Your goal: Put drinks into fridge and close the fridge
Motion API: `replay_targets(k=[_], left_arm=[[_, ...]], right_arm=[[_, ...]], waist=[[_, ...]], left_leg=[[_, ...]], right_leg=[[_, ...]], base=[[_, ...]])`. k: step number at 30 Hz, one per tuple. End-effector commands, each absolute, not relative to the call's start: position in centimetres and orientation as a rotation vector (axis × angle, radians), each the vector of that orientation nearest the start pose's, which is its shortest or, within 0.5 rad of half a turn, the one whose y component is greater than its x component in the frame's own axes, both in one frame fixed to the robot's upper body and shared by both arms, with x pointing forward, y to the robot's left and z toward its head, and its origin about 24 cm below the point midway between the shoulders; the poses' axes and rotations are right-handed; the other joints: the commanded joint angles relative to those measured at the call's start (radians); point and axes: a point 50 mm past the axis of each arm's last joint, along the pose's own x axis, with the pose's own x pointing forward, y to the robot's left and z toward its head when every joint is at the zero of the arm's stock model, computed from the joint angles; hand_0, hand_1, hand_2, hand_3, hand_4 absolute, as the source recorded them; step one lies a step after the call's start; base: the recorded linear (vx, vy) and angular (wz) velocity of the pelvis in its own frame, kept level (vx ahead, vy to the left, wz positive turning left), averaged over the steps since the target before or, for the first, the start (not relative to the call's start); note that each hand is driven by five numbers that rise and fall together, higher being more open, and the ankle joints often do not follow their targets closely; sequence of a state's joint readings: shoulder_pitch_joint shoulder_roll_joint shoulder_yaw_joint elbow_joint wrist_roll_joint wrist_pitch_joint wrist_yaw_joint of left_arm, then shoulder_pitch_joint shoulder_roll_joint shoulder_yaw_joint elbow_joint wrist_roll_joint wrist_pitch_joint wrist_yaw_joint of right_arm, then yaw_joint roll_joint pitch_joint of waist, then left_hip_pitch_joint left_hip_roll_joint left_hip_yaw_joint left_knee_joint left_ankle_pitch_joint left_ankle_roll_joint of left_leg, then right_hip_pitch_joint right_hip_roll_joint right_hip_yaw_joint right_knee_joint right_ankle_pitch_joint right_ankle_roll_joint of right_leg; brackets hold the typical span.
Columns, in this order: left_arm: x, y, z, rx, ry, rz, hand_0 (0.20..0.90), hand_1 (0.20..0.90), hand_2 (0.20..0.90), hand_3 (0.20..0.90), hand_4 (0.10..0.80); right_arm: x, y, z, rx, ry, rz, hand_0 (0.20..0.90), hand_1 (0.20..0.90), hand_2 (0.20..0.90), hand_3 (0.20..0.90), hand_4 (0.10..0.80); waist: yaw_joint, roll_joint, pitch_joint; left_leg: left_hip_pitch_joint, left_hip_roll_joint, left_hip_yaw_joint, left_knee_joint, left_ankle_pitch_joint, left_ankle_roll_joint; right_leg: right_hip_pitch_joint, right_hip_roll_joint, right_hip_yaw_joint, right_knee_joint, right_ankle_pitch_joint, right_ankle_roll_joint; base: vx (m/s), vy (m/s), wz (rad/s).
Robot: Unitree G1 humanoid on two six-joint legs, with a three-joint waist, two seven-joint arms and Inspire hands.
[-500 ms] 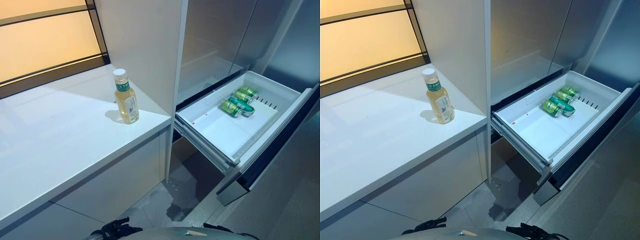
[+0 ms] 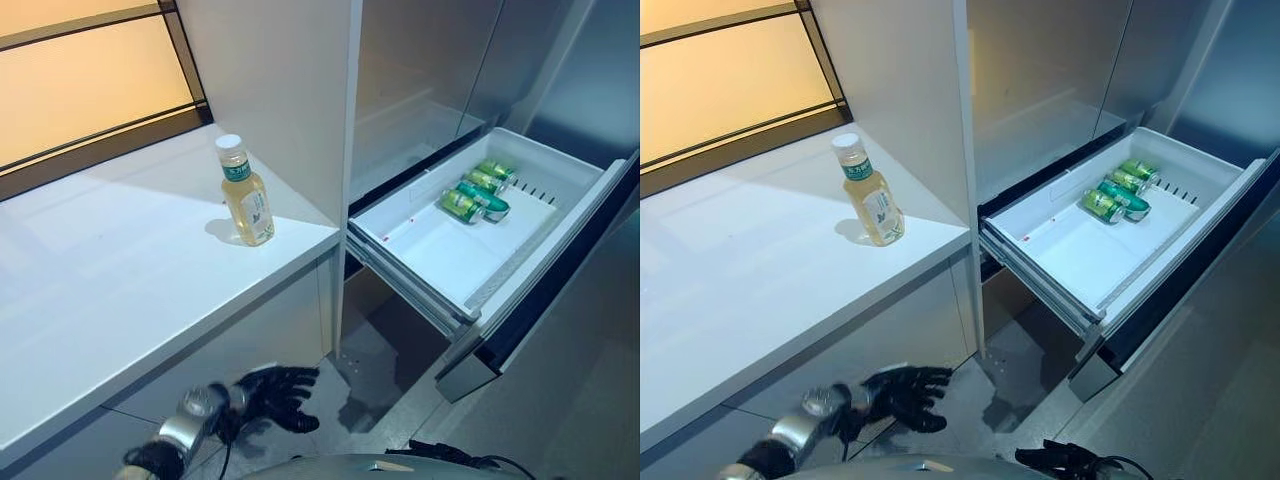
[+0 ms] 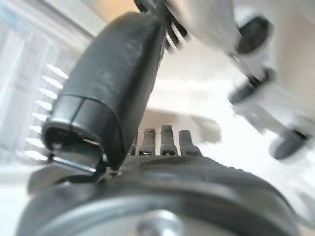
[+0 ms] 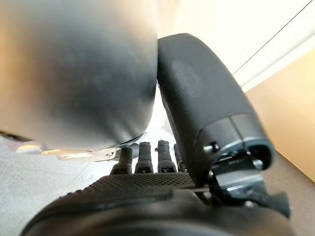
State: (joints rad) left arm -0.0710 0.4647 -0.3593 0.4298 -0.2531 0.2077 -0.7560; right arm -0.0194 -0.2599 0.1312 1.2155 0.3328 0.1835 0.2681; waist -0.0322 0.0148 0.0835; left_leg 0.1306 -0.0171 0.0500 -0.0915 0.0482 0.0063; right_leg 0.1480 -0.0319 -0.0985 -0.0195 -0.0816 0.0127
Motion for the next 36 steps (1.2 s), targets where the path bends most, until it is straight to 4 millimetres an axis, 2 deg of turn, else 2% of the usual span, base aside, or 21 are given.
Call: replay_targets(k=[1,2,4,5,6,7,9,10,11,12,13,15,20,25,29,36], left_arm=[[25.4,12.3,4.9,-0.315,0.300,-1.188,0.900,0.900,0.900,0.900,0.800],[25.7,11.5,7.7,-0.389,0.175,-1.221,0.900,0.900,0.900,0.900,0.800],[25.8,11.0,12.0,-0.448,-0.069,-1.223,0.900,0.900,0.900,0.900,0.800],[25.9,11.1,12.6,-0.458,-0.115,-1.213,0.900,0.900,0.900,0.900,0.800],[25.9,11.3,14.5,-0.484,-0.236,-1.176,0.900,0.900,0.900,0.900,0.800],[26.0,11.8,16.7,-0.480,-0.384,-1.115,0.900,0.900,0.900,0.900,0.800],[26.0,13.1,19.4,-0.452,-0.603,-0.987,0.900,0.900,0.900,0.900,0.800],[25.8,14.7,21.7,-0.405,-0.780,-0.833,0.900,0.900,0.900,0.900,0.800],[25.6,15.4,22.7,-0.372,-0.865,-0.756,0.900,0.900,0.900,0.900,0.800],[25.6,15.4,22.7,-0.372,-0.865,-0.756,0.900,0.900,0.900,0.900,0.800],[25.2,16.8,24.2,-0.331,-0.989,-0.626,0.900,0.900,0.900,0.900,0.800],[24.6,18.2,25.9,-0.260,-1.111,-0.462,0.900,0.900,0.900,0.900,0.800],[24.0,20.0,28.3,-0.092,-1.220,-0.143,0.900,0.900,0.900,0.900,0.800],[24.9,20.9,29.1,0.034,-1.177,0.019,0.900,0.900,0.900,0.900,0.800],[26.0,21.6,28.9,0.090,-1.073,0.076,0.900,0.900,0.900,0.900,0.800],[28.1,22.6,27.0,0.099,-0.892,0.108,0.900,0.900,0.900,0.900,0.800]], right_arm=[[8.7,-24.0,-15.9,0.146,1.343,-0.022,0.900,0.900,0.900,0.900,0.800],[8.5,-24.1,-16.0,0.147,1.344,-0.026,0.900,0.900,0.900,0.900,0.800],[8.0,-23.9,-16.2,0.150,1.348,-0.033,0.900,0.900,0.900,0.900,0.800],[8.0,-23.9,-16.2,0.150,1.349,-0.034,0.900,0.900,0.900,0.900,0.800],[7.7,-23.6,-16.3,0.149,1.354,-0.033,0.900,0.900,0.900,0.900,0.800],[7.4,-23.3,-16.4,0.148,1.359,-0.032,0.900,0.900,0.900,0.900,0.800],[6.8,-22.8,-16.7,0.148,1.367,-0.027,0.900,0.900,0.900,0.900,0.800],[6.3,-22.3,-16.9,0.148,1.375,-0.022,0.900,0.900,0.900,0.900,0.800],[6.0,-22.1,-16.9,0.149,1.379,-0.020,0.900,0.900,0.900,0.900,0.800],[6.1,-22.1,-16.9,0.149,1.379,-0.020,0.900,0.900,0.900,0.900,0.800],[5.7,-21.8,-17.0,0.150,1.385,-0.017,0.900,0.900,0.900,0.900,0.800],[5.2,-21.6,-17.1,0.148,1.395,-0.009,0.900,0.900,0.900,0.900,0.800],[5.0,-21.4,-17.2,0.140,1.406,0.000,0.900,0.900,0.900,0.900,0.800],[5.3,-21.5,-17.1,0.130,1.408,0.003,0.900,0.900,0.900,0.900,0.800],[5.7,-21.6,-17.1,0.128,1.408,0.003,0.900,0.900,0.900,0.900,0.800],[6.3,-21.8,-17.0,0.129,1.409,0.005,0.900,0.900,0.900,0.900,0.800]], waist=[[0.007,0.045,-0.008],[0.009,0.046,-0.007],[0.014,0.047,-0.014],[0.014,0.047,-0.014],[0.014,0.047,-0.017],[0.013,0.046,-0.021],[0.011,0.041,-0.027],[0.009,0.037,-0.035],[0.008,0.035,-0.039],[0.008,0.035,-0.038],[0.007,0.031,-0.045],[0.005,0.027,-0.059],[0.000,0.021,-0.069],[-0.001,0.020,-0.071],[0.002,0.020,-0.069],[0.004,0.020,-0.060]], left_leg=[[0.000,-0.022,0.021,0.007,-0.110,0.019],[0.006,-0.023,0.015,0.005,-0.115,0.021],[0.006,-0.026,0.008,0.004,-0.118,0.024],[0.006,-0.026,0.007,0.004,-0.119,0.024],[0.010,-0.027,0.003,0.004,-0.122,0.026],[0.013,-0.028,-0.001,0.004,-0.125,0.028],[0.020,-0.030,-0.009,0.004,-0.130,0.031],[0.025,-0.031,-0.013,0.004,-0.133,0.031],[0.027,-0.032,-0.015,0.004,-0.135,0.032],[0.028,-0.032,-0.015,0.004,-0.135,0.032],[0.032,-0.033,-0.017,0.004,-0.137,0.032],[0.033,-0.033,-0.016,0.004,-0.138,0.030],[0.039,-0.030,-0.010,0.004,-0.138,0.025],[0.042,-0.027,-0.001,0.005,-0.136,0.022],[0.043,-0.026,0.003,0.007,-0.134,0.021],[0.044,-0.025,0.007,0.013,-0.133,0.021]], right_leg=[[-0.067,0.019,-0.027,0.029,0.014,0.067],[-0.060,0.018,-0.026,0.027,0.012,0.067],[-0.060,0.018,-0.027,0.026,0.011,0.066],[-0.059,0.018,-0.027,0.026,0.011,0.066],[-0.055,0.019,-0.028,0.025,0.009,0.065],[-0.052,0.019,-0.028,0.025,0.006,0.063],[-0.042,0.020,-0.028,0.022,0.002,0.059],[-0.036,0.022,-0.029,0.019,-0.001,0.056],[-0.033,0.022,-0.030,0.017,-0.003,0.055],[-0.032,0.022,-0.030,0.017,-0.003,0.055],[-0.027,0.024,-0.031,0.013,-0.006,0.053],[-0.025,0.028,-0.030,0.010,-0.009,0.050],[-0.020,0.032,-0.029,0.010,-0.015,0.044],[-0.016,0.035,-0.029,0.014,-0.021,0.039],[-0.016,0.036,-0.028,0.021,-0.024,0.037],[-0.016,0.036,-0.026,0.031,-0.029,0.036]], base=[[0.000,0.000,0.00],[0.000,0.000,0.00],[0.000,0.000,0.00],[0.000,0.000,0.00],[0.000,0.000,0.00],[0.033,-0.013,0.01],[0.051,-0.022,0.00],[0.056,-0.029,-0.02],[0.039,-0.021,-0.03],[0.033,-0.020,-0.03],[0.035,-0.019,0.01],[0.041,-0.024,0.00],[0.000,0.000,0.00],[0.000,0.000,0.00],[0.000,0.000,0.00],[0.000,0.000,0.00]])
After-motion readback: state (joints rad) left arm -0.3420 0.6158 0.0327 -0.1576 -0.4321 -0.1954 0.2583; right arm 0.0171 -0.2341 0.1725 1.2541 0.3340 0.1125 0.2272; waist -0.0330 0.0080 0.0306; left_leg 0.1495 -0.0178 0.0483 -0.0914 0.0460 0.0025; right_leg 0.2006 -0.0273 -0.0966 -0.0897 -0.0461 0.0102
